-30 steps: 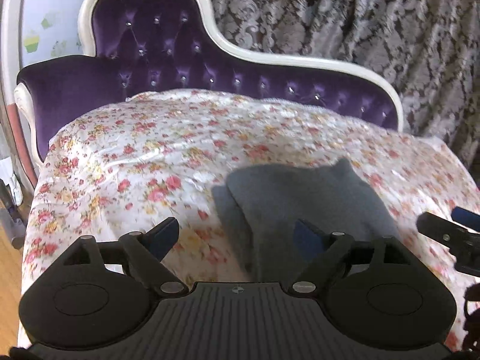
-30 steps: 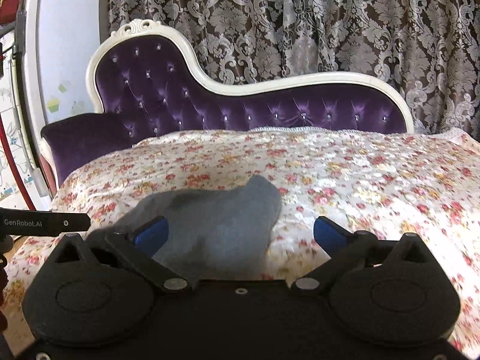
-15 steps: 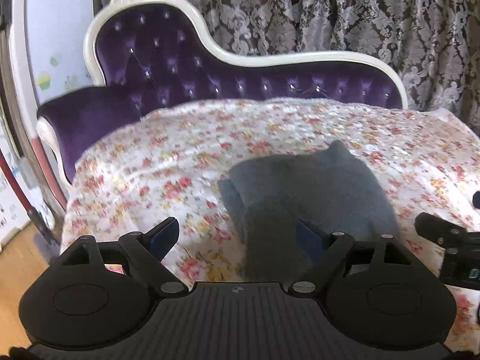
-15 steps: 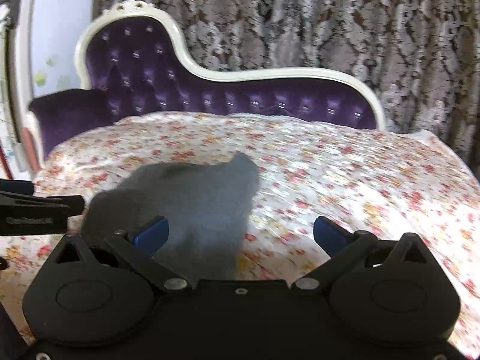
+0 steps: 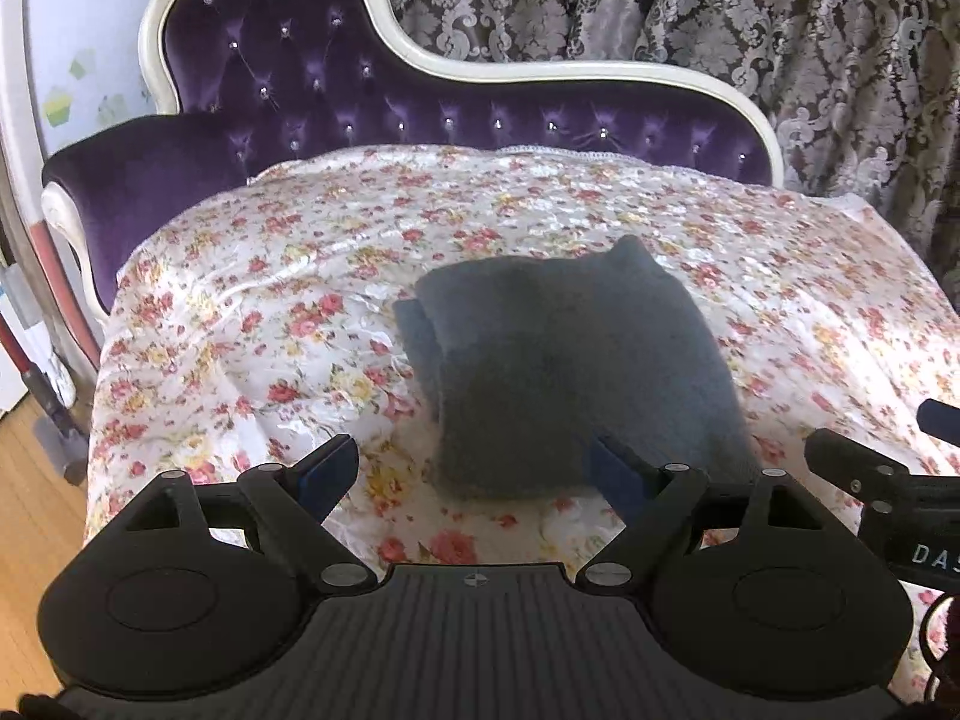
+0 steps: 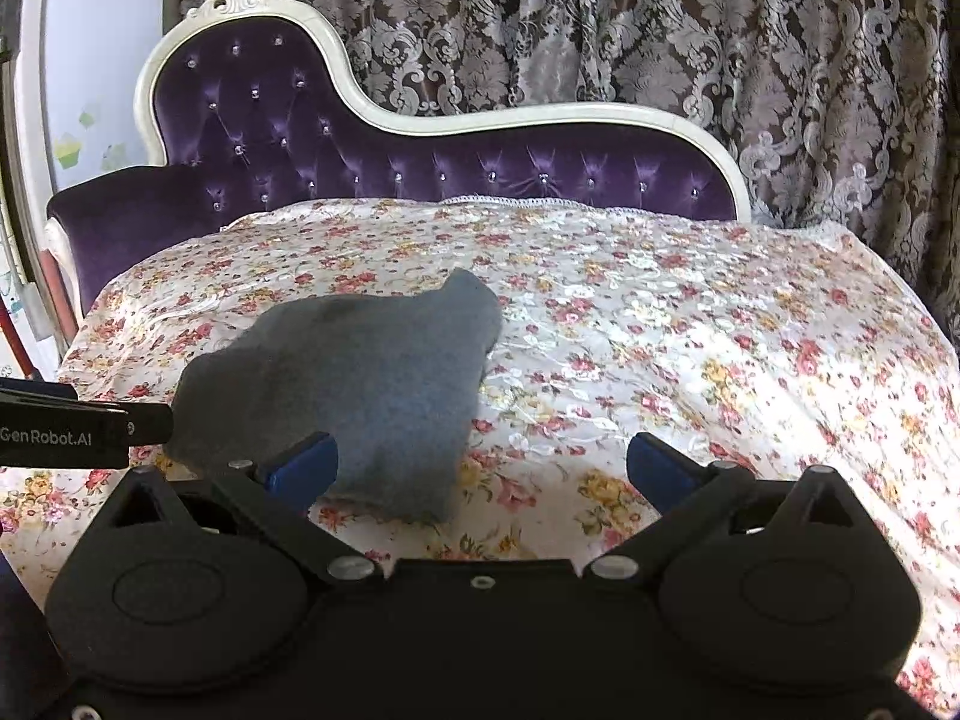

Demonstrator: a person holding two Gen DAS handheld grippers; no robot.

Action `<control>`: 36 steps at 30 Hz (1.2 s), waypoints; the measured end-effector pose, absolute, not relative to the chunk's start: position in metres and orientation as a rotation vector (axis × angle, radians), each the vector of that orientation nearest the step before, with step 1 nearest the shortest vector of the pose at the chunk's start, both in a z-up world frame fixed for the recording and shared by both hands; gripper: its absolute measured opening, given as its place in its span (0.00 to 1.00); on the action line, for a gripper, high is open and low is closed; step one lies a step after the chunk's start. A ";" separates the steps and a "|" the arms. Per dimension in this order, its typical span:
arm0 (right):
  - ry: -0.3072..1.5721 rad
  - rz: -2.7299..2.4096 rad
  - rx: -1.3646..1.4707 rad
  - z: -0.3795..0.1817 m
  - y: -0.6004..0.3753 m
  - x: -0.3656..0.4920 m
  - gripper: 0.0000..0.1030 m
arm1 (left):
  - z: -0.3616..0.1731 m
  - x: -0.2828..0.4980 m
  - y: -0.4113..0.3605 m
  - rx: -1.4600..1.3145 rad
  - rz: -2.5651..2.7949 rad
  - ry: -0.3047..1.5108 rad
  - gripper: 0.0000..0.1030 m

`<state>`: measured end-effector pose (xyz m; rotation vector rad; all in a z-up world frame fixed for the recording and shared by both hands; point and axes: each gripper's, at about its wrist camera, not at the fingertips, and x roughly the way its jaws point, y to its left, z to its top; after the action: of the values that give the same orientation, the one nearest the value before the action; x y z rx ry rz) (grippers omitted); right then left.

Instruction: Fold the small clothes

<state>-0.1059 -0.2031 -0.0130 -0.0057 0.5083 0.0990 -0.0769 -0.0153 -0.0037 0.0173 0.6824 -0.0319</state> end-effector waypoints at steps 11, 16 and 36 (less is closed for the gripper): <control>0.534 0.094 0.007 -0.015 -0.204 -0.102 0.99 | -0.010 -0.077 -0.022 0.006 -0.039 0.726 0.82; 0.548 0.094 0.012 -0.016 -0.203 -0.099 0.99 | -0.014 -0.077 -0.022 -0.005 -0.034 0.747 0.82; 0.560 0.098 0.009 -0.018 -0.202 -0.099 0.99 | -0.016 -0.080 -0.025 -0.013 -0.037 0.754 0.82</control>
<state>-0.0985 -0.2021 -0.0180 0.0092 0.5599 0.0978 -0.0796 -0.0253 -0.0162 -0.0127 0.7542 -0.0370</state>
